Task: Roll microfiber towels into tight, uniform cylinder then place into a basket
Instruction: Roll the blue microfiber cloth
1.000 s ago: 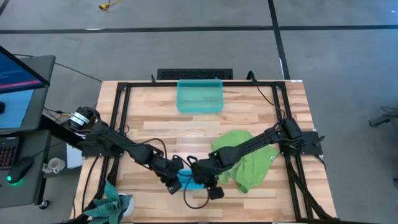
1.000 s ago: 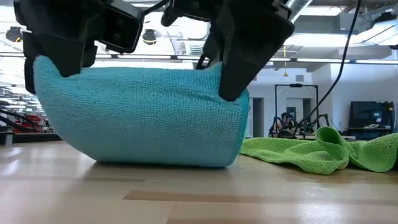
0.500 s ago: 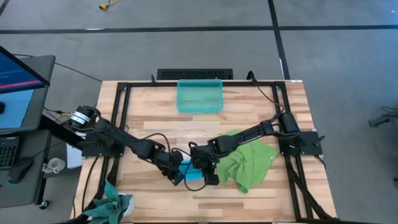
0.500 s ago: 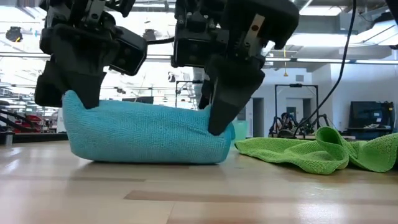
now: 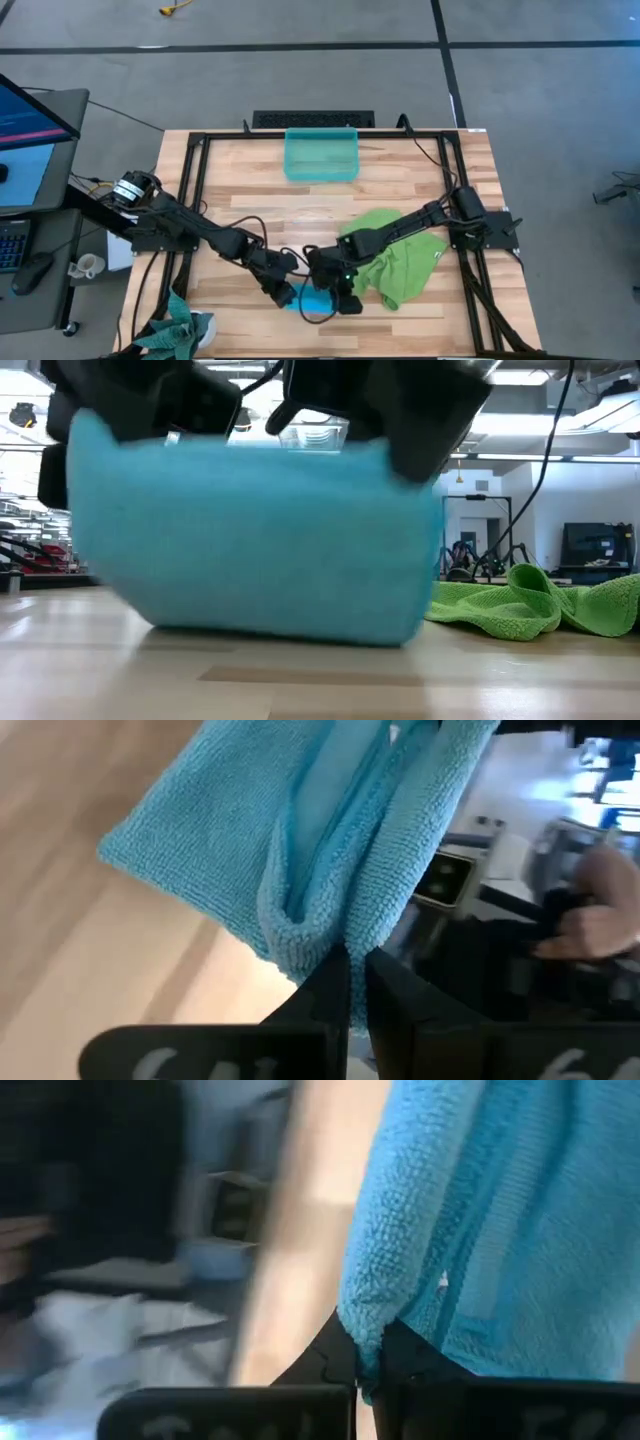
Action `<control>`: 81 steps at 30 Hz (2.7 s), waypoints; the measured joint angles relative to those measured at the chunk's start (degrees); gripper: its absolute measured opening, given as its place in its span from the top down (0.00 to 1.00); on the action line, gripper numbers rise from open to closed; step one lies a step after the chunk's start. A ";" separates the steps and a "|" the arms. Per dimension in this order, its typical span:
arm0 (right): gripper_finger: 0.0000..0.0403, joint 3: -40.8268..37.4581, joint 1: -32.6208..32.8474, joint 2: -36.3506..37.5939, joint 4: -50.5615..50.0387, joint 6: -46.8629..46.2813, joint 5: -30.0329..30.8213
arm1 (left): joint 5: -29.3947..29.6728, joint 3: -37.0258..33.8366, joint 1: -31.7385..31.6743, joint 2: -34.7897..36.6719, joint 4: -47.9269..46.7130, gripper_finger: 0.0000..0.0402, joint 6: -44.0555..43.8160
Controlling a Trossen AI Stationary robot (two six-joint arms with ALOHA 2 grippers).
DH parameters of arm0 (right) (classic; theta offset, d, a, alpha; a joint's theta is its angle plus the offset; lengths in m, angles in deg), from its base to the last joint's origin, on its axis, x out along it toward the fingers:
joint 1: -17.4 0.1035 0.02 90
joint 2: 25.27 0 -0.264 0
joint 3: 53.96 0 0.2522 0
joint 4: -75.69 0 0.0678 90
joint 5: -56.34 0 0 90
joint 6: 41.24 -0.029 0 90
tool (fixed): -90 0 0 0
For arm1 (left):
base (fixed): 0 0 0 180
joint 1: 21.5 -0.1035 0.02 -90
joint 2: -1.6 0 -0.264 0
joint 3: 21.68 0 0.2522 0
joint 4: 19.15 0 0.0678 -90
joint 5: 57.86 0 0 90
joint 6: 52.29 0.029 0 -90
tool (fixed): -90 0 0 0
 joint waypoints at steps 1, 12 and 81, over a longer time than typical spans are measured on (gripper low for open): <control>0.95 -0.06 -0.30 -0.02 -0.24 -0.37 3.88 | 1.18 -0.03 -0.26 -0.07 -1.67 0.97 0.02; 0.94 -0.10 -7.54 -6.56 1.05 -3.37 -4.92 | -2.88 -0.16 -7.05 -4.89 -7.02 0.97 6.64; 0.94 0.68 -7.60 -2.10 -19.19 16.88 1.19 | 3.61 0.06 -8.21 -8.26 3.81 0.97 -9.50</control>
